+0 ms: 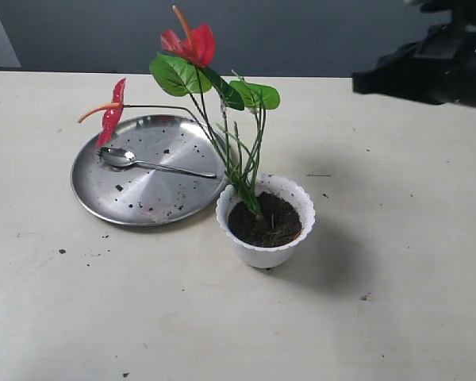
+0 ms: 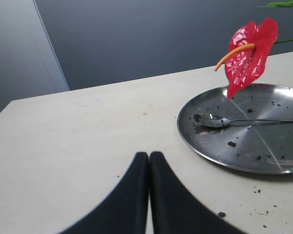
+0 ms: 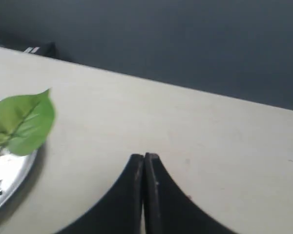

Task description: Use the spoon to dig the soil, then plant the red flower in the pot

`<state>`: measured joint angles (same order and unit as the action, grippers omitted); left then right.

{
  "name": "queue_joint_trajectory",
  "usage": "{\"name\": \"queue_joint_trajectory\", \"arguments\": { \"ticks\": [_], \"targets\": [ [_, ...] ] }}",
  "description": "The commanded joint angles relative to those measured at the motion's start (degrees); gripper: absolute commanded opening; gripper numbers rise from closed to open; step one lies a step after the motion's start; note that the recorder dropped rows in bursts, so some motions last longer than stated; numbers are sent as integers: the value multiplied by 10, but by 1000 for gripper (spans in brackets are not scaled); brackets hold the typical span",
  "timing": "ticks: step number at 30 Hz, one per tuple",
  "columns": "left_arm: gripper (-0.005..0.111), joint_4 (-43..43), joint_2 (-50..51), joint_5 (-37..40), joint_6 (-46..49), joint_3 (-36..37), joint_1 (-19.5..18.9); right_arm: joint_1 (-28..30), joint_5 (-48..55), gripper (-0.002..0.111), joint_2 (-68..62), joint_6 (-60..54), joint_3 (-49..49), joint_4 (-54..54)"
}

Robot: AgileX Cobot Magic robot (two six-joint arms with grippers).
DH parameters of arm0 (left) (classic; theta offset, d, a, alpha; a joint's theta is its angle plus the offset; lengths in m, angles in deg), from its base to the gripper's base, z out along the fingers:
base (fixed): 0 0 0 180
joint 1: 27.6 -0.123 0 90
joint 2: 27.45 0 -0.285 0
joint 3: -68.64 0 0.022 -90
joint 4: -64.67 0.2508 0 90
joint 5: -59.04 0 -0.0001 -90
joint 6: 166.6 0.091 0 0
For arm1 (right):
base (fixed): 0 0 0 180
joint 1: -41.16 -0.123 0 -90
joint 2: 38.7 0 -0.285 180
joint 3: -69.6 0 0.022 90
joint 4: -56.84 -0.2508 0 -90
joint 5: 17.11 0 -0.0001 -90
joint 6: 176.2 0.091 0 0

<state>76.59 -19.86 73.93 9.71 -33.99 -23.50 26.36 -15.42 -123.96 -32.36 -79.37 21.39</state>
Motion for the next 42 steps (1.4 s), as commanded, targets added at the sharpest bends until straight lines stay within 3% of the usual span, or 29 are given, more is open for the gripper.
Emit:
{"name": "queue_joint_trajectory", "arguments": {
  "ticks": [1, 26, 32, 36, 42],
  "targets": [
    [1, -3, 2, -4, -2, -2, 1, 78, 13, -1, 4, -5, -15, 6],
    [1, -3, 2, -4, -2, -2, 1, 96, -14, -1, 4, -3, -15, 4],
    [1, -3, 2, -4, -2, -2, 1, 96, -9, -1, 62, -3, 0, 144],
    [1, -3, 2, -4, -2, -2, 1, 96, -10, -1, 170, -1, 21, 194],
    [1, -3, 2, -4, -2, -2, 1, 94, -17, -1, 341, -1, 65, 355]
  ]
}}
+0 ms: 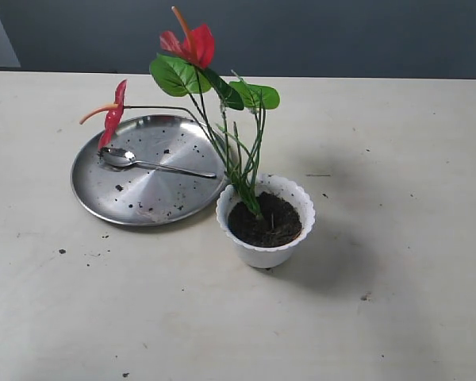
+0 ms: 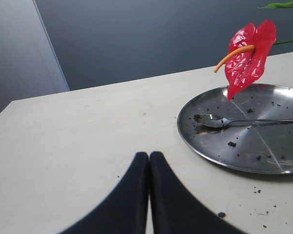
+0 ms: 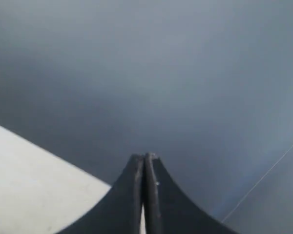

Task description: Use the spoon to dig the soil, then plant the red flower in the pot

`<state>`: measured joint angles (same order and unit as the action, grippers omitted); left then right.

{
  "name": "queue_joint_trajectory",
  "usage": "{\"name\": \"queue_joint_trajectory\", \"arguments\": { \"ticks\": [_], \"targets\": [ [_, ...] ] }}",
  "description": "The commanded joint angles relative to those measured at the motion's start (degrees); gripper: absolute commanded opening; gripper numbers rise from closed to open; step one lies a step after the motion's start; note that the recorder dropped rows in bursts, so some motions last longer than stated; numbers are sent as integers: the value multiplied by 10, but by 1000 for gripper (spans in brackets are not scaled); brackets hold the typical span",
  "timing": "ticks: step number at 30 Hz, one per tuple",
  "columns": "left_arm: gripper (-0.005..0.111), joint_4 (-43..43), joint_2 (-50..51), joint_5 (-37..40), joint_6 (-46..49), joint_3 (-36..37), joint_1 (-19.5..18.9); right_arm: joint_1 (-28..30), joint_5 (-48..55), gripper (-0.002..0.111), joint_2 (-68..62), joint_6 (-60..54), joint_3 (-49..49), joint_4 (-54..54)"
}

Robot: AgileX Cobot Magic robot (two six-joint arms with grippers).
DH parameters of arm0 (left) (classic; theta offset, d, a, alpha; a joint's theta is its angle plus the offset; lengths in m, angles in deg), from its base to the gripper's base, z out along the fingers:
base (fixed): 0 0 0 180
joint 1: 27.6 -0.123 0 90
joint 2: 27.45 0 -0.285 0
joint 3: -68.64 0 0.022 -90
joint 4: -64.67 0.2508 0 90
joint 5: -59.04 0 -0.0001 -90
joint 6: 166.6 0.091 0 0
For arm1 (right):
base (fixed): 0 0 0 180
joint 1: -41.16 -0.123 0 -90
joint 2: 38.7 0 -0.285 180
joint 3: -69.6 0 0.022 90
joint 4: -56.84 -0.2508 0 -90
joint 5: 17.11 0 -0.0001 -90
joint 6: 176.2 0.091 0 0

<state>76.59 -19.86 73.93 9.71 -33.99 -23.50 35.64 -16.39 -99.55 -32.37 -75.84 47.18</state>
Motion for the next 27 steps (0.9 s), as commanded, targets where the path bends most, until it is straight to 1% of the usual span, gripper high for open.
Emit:
{"name": "queue_joint_trajectory", "arguments": {
  "ticks": [1, 6, 7, 10, 11, 12, 13, 14, 16, 18, 20, 24, 27],
  "targets": [
    [1, -3, 2, -4, -2, -2, 1, 1, -7, -1, 125, -1, 39, 97],
    [1, -3, 2, -4, -2, -2, 1, 1, -12, -1, 239, -1, 93, 74],
    [1, -3, 2, -4, -2, -2, 1, 1, -12, -1, 280, -1, 125, 79],
    [1, -3, 2, -4, -2, -2, 1, 1, -7, -1, 338, 0, 193, 86],
    [1, -3, 2, -4, -2, -2, 1, 1, -4, -1, 361, 0, 234, 125],
    [1, -3, 2, -4, -2, -2, 1, 1, -4, -1, 370, 0, 255, 142],
    [1, -3, 2, -4, -2, -2, 1, 1, -4, -1, 380, 0, 298, 161],
    [1, -3, 2, -4, -2, -2, 1, 1, -4, -1, 383, 0, 315, 161],
    [1, -3, 2, -4, -2, -2, 1, 1, 6, -1, 398, 0, 385, 156],
    [1, -3, 2, -4, -2, -2, 1, 1, 31, -1, 422, 0, 420, 156],
    [1, -3, 2, -4, -2, -2, 1, 1, 42, -1, 445, 0, 427, 156],
    [1, -3, 2, -4, -2, -2, 1, 1, 111, -1, 456, 0, 427, 117],
    [1, -3, 2, -4, -2, -2, 1, 1, 166, -1, 456, 0, 427, 116]
  ]
}}
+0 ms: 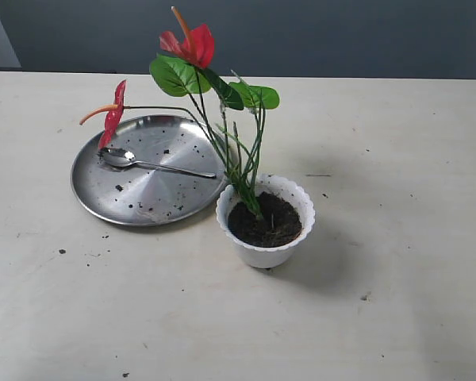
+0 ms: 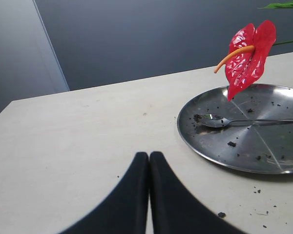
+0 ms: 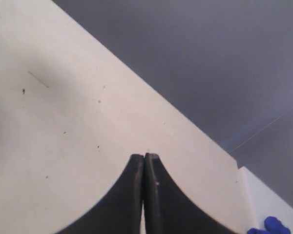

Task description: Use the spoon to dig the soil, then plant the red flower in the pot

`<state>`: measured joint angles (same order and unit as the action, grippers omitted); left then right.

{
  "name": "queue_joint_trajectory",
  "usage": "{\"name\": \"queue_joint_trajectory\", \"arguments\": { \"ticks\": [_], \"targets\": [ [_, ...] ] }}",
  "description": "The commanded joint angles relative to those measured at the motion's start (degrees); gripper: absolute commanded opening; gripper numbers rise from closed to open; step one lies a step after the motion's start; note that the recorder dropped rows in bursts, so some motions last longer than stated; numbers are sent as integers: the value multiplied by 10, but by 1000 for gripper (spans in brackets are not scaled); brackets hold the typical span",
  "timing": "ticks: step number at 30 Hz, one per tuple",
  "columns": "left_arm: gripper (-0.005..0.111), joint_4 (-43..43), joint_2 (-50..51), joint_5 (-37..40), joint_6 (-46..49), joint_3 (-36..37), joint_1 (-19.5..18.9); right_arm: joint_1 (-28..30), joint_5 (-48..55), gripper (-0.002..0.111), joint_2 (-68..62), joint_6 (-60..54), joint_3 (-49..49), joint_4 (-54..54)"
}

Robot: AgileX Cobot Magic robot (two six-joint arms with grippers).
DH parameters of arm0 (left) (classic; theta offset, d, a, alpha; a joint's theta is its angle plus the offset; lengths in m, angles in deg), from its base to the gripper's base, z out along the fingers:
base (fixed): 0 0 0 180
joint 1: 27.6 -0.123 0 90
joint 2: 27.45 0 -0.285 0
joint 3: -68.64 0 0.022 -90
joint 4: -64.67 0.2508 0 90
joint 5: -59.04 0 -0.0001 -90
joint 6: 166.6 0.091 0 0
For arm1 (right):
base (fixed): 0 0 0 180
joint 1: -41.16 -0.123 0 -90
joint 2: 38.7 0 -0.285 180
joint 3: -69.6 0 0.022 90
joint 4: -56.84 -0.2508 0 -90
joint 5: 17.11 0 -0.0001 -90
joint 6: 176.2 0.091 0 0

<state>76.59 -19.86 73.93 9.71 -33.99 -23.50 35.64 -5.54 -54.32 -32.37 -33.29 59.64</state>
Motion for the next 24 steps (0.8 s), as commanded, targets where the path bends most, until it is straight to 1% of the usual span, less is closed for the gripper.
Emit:
{"name": "queue_joint_trajectory", "arguments": {
  "ticks": [1, 6, 10, 15, 17, 20, 21, 23, 24],
  "targets": [
    [1, -3, 2, -4, -2, -2, 1, 1, 61, -1, 4, 0, 1, -12],
    [1, -3, 2, -4, -2, -2, 1, 1, 57, -1, 4, 0, 1, -57],
    [1, -3, 2, -4, -2, -2, 1, 1, 58, -1, 4, 0, 1, -140],
    [1, -3, 2, -4, -2, -2, 1, 1, 58, -1, 4, 0, 1, -155],
    [1, -3, 2, -4, -2, -2, 1, 1, 58, -1, 9, 0, 1, -203],
    [1, -3, 2, -4, -2, -2, 1, 1, 73, -1, 33, 0, 1, -317],
    [1, -3, 2, -4, -2, -2, 1, 1, 76, -1, 44, 0, 1, -330],
    [1, -3, 2, -4, -2, -2, 1, 4, 73, -1, 75, 1, 1, -293],
    [1, -3, 2, -4, -2, -2, 1, 4, 76, -1, 78, 40, 1, -295]
  ]
}}
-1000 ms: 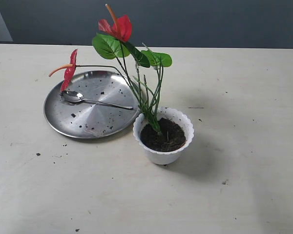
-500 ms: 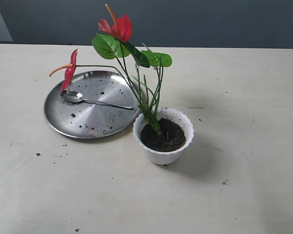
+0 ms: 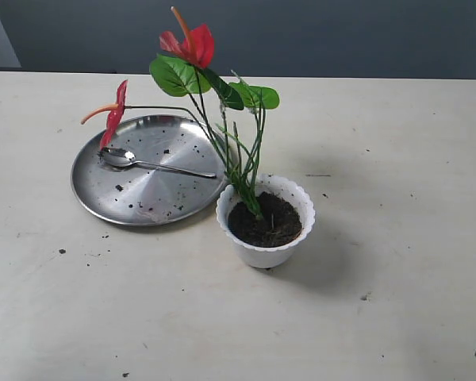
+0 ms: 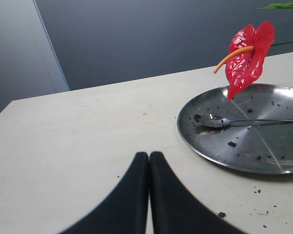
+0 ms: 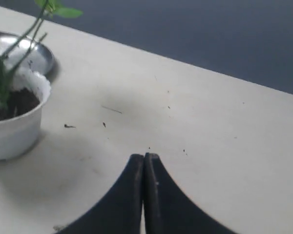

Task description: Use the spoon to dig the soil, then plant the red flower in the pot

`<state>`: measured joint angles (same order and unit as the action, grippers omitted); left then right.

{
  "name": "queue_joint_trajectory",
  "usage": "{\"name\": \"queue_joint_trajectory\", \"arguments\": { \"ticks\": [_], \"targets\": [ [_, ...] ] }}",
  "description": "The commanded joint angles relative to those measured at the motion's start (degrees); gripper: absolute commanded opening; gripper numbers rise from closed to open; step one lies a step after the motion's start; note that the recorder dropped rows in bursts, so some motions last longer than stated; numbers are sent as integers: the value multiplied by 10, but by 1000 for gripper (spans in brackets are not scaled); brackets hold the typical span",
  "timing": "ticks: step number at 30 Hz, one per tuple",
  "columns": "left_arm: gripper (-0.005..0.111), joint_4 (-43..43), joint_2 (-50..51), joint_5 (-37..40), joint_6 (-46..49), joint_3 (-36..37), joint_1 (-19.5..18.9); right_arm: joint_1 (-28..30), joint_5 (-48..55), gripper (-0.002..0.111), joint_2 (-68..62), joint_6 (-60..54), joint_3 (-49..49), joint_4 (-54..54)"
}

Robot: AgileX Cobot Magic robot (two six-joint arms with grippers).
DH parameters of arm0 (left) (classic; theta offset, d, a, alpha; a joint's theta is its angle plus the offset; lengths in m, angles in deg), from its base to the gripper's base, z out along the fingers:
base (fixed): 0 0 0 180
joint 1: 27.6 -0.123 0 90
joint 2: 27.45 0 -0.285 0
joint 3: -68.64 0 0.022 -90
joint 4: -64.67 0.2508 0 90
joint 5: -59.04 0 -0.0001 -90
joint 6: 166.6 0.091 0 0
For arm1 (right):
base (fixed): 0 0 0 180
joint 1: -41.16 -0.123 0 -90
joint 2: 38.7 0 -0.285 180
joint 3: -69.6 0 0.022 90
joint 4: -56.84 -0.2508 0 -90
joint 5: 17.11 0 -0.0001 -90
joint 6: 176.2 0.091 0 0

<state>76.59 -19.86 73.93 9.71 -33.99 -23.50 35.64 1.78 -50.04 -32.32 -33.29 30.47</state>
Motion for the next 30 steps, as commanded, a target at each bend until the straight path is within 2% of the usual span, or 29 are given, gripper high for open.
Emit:
{"name": "queue_joint_trajectory", "arguments": {
  "ticks": [1, 5, 7, 14, 20, 24, 30],
  "targets": [
    [1, -3, 2, -4, -2, -2, 1, 4, 3, -1, 36, 101, 1, -6],
    [1, -3, 2, -4, -2, -2, 1, 4, -8, -1, 36, 388, 1, 128],
    [1, -3, 2, -4, -2, -2, 1, 4, -8, -1, 36, 438, 1, 172],
    [1, -3, 2, -4, -2, -2, 1, 4, -10, -1, 36, 442, 1, 234],
    [1, -3, 2, -4, -2, -2, 1, 22, -10, -1, 36, 466, 1, 235],
    [1, -3, 2, -4, -2, -2, 1, 22, -10, -1, 36, 379, 1, 233],
    [1, -3, 2, -4, -2, -2, 1, 22, -13, -1, 36, 379, 1, 232]
  ]
}}
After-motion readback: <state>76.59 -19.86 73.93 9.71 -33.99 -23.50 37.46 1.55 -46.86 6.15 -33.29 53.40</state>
